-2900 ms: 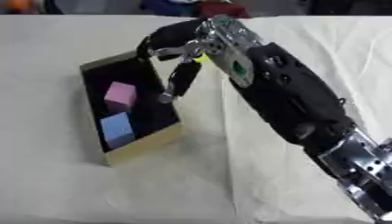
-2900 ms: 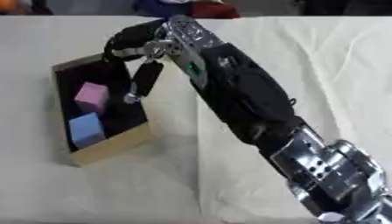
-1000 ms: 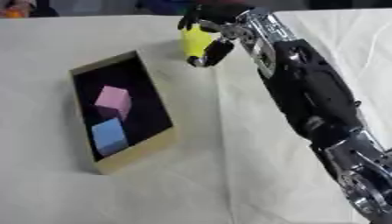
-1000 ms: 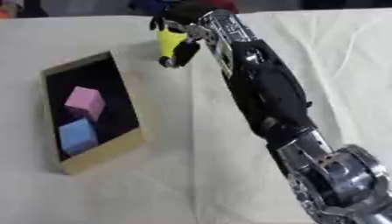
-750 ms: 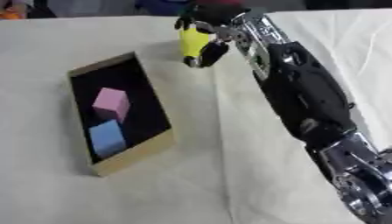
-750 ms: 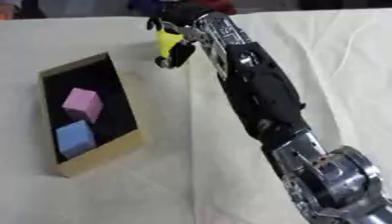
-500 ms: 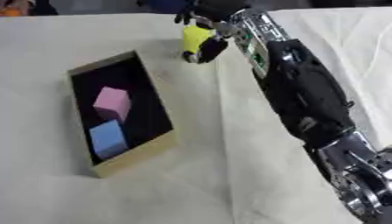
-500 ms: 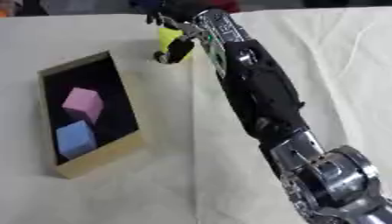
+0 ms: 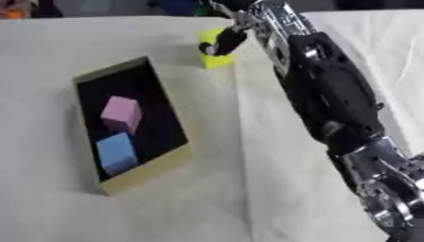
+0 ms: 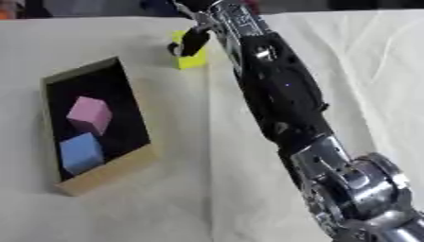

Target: Pick up objects on the table and place them in the box.

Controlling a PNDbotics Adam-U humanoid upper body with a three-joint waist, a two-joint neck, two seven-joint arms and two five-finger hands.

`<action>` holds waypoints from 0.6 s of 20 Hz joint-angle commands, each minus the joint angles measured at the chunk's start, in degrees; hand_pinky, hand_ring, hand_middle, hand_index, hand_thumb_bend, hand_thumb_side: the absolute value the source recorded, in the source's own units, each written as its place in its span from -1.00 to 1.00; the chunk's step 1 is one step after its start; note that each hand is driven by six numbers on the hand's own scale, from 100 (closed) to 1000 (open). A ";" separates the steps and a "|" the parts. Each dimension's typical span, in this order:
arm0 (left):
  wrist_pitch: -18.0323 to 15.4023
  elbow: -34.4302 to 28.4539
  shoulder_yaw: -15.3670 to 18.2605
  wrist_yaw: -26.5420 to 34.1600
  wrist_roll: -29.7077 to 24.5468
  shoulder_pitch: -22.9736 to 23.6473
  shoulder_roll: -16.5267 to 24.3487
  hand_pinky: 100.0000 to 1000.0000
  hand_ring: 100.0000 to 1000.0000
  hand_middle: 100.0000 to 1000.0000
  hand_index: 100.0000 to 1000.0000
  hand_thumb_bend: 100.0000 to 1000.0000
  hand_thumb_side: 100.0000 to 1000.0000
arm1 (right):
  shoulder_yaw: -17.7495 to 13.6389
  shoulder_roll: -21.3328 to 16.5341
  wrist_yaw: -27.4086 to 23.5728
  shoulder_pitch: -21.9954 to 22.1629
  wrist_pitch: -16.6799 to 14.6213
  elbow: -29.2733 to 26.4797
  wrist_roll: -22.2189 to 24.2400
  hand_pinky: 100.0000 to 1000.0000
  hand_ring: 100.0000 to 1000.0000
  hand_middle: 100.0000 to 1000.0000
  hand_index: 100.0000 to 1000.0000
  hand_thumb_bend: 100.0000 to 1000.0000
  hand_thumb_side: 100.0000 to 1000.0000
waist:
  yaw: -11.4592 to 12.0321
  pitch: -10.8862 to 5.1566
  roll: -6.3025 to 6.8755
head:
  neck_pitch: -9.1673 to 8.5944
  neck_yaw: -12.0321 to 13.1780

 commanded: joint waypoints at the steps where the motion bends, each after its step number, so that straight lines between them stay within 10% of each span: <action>1: -0.11 -0.95 0.13 -0.20 -0.15 -0.45 0.90 0.12 0.24 0.50 0.60 -1.00 0.35 | -1.29 -1.24 1.04 -2.05 0.05 0.91 0.55 0.69 0.82 0.53 0.78 -0.44 -0.40 | 0.26 -0.91 0.04 | -0.93 -0.07; 12: -0.07 -0.95 0.16 -0.52 -0.26 -0.47 1.01 0.12 0.24 0.51 0.60 -1.00 0.35 | -2.14 -3.19 0.73 -4.65 -4.32 4.34 5.27 0.71 0.85 0.56 0.78 -0.45 -0.40 | 0.82 -0.26 -0.58 | -1.67 -0.12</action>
